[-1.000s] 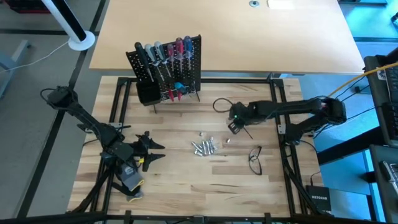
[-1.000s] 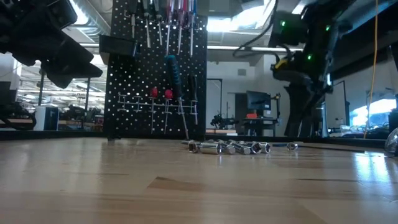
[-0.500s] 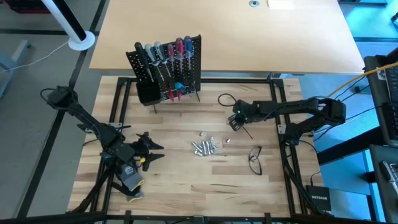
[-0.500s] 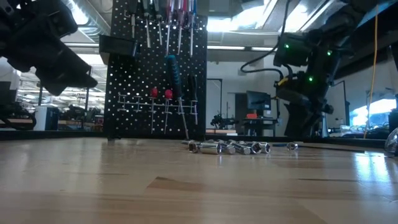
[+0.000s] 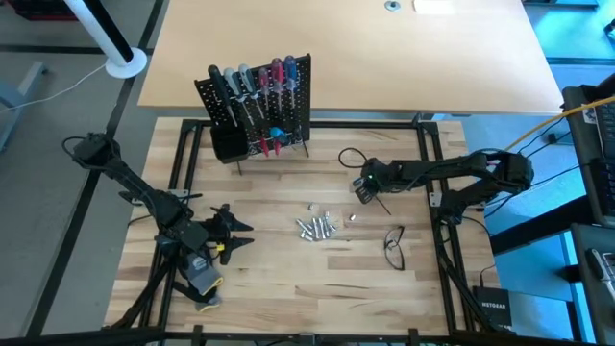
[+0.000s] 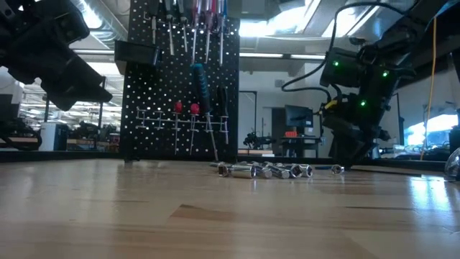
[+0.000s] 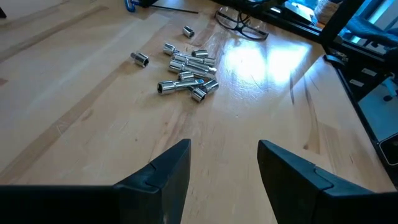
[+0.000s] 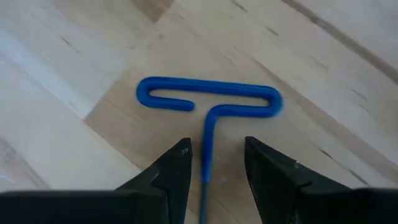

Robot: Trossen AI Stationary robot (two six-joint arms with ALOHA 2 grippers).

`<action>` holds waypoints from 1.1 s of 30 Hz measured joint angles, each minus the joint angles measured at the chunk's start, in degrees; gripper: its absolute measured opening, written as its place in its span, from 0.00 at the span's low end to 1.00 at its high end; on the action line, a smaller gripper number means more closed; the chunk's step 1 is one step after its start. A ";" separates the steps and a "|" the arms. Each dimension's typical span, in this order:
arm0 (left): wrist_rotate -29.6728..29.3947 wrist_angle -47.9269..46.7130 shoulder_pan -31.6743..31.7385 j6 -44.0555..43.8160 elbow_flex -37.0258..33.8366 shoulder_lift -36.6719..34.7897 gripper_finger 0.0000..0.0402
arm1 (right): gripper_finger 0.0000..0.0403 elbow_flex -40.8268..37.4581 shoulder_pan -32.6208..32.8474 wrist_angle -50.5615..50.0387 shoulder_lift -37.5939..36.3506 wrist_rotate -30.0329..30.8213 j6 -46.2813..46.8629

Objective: Hang tools onto peg board
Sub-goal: Hang the blue pick tool onto the peg board

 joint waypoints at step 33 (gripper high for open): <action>0.00 -0.03 0.00 0.13 0.00 0.02 0.44 | 0.36 11.54 -0.49 -13.86 4.15 -1.44 -2.98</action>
